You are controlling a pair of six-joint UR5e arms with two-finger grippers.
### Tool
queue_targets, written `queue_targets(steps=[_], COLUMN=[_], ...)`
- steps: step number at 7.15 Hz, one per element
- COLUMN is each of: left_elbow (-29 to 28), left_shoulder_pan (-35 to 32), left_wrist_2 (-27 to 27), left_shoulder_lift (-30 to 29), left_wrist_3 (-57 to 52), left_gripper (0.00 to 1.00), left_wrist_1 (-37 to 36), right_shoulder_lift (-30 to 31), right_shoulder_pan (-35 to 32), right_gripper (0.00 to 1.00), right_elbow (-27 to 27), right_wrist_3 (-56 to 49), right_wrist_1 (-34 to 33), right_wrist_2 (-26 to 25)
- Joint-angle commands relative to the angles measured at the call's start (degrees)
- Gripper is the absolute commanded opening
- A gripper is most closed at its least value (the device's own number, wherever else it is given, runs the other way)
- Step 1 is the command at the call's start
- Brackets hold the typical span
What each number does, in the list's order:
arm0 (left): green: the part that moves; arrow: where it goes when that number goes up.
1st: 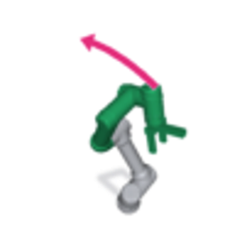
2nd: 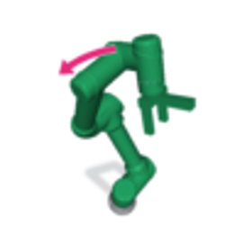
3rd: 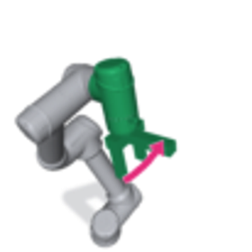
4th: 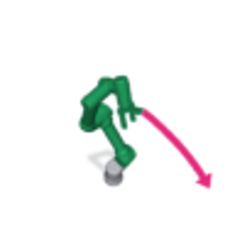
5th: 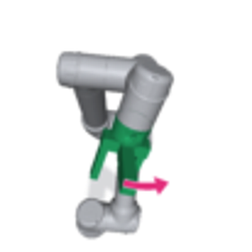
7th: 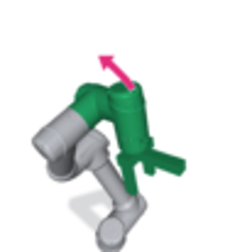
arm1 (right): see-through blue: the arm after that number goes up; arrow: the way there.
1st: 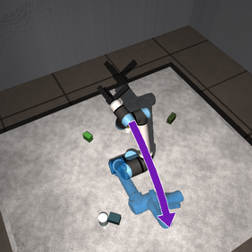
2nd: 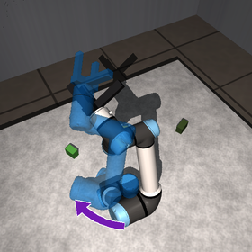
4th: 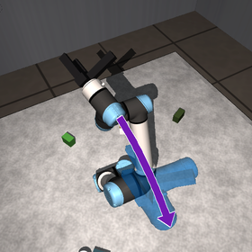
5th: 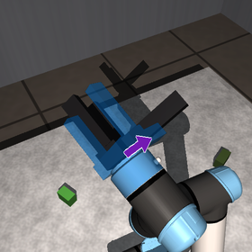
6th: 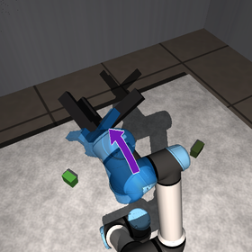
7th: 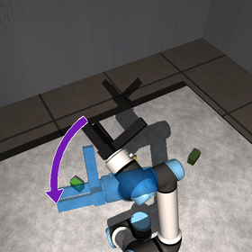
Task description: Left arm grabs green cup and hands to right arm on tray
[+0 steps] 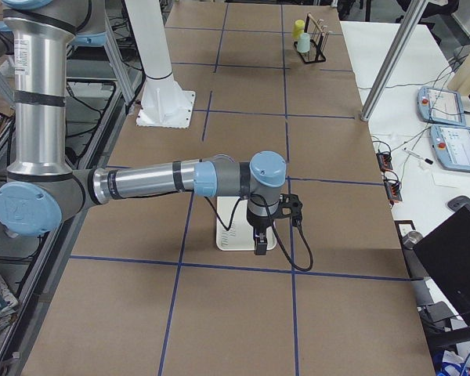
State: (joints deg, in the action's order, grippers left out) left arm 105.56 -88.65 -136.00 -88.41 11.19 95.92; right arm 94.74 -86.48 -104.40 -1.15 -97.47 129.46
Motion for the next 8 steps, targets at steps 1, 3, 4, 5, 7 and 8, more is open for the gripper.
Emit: queue_targets(steps=[1, 3, 4, 5, 7, 8], left_elbow=[0.87, 0.18, 0.78, 0.62, 0.35, 0.96], left_shoulder_pan=[0.23, 0.58, 2.41, 4.61, 11.97, 17.58], left_wrist_2=[-0.05, -0.05, 0.03, 0.21, 13.03, 20.87], left_shoulder_lift=[-0.98, -1.07, -2.63, -4.56, -9.31, -9.85], left_wrist_3=[7.50, 13.03, 17.24, 18.59, 23.65, 29.45], left_gripper=[1.00, 1.00, 1.00, 1.00, 1.00, 1.00], left_wrist_1=[4.23, 12.09, 12.18, 12.10, 12.09, 12.36], right_shoulder_lift=[0.00, 0.09, 0.09, 0.00, 0.00, 0.00], right_shoulder_pan=[0.00, 0.00, 0.00, 0.00, 0.00, 0.00], right_gripper=[1.00, 1.00, 1.00, 1.00, 1.00, 1.00], right_elbow=[-0.02, 0.07, 0.07, 0.07, 0.07, -0.02], right_wrist_3=[0.09, 0.18, 0.09, 0.09, 0.18, 0.27], right_wrist_1=[0.00, 0.00, 0.00, 0.00, 0.00, 0.00], right_wrist_2=[0.00, 0.09, 0.09, 0.09, 0.09, 0.09])
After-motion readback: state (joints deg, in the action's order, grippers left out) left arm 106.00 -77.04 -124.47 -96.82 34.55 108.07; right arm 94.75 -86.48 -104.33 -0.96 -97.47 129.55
